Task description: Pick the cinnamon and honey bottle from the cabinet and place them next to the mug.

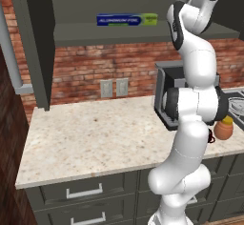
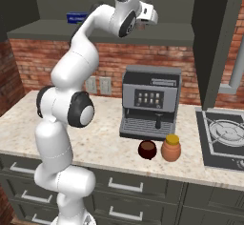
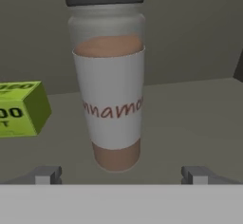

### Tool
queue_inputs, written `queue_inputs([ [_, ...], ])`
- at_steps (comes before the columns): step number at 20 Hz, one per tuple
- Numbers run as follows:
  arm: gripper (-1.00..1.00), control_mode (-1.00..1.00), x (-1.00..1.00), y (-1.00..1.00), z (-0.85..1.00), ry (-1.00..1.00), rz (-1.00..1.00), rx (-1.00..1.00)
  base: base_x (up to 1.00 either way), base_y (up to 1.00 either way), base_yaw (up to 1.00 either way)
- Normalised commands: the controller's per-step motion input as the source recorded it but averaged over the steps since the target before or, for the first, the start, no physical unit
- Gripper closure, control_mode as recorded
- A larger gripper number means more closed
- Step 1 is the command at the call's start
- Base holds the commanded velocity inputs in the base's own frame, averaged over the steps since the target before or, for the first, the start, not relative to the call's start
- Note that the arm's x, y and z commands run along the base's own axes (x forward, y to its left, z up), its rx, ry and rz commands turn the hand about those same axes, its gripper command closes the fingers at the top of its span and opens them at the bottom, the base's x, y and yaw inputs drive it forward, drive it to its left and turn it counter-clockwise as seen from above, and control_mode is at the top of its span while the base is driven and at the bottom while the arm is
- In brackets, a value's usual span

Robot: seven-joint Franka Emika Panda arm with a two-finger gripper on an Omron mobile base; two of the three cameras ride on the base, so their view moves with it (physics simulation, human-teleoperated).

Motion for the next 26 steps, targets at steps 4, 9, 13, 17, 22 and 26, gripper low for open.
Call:
queue_inputs([
  [4, -1.0, -1.0, 0.2, 0.0, 0.0, 0.0, 0.0, 0.0, 0.0, 0.0, 0.0],
  [9, -1.0, -1.0, 0.24, 0.0, 0.0, 0.0, 0.0, 0.0, 0.0, 0.0, 0.0],
  [13, -1.0, -1.0, 0.27, 0.0, 0.0, 0.0, 0.0, 0.0, 0.0, 0.0, 0.0],
  [17, -1.0, -1.0, 0.26, 0.0, 0.0, 0.0, 0.0, 0.0, 0.0, 0.0, 0.0],
  [22, -1.0, -1.0, 0.16, 0.0, 0.0, 0.0, 0.0, 0.0, 0.0, 0.0, 0.0],
  [26, 1.0, -1.0, 0.0, 0.0, 0.0, 0.0, 0.0, 0.0, 0.0, 0.0, 0.0],
])
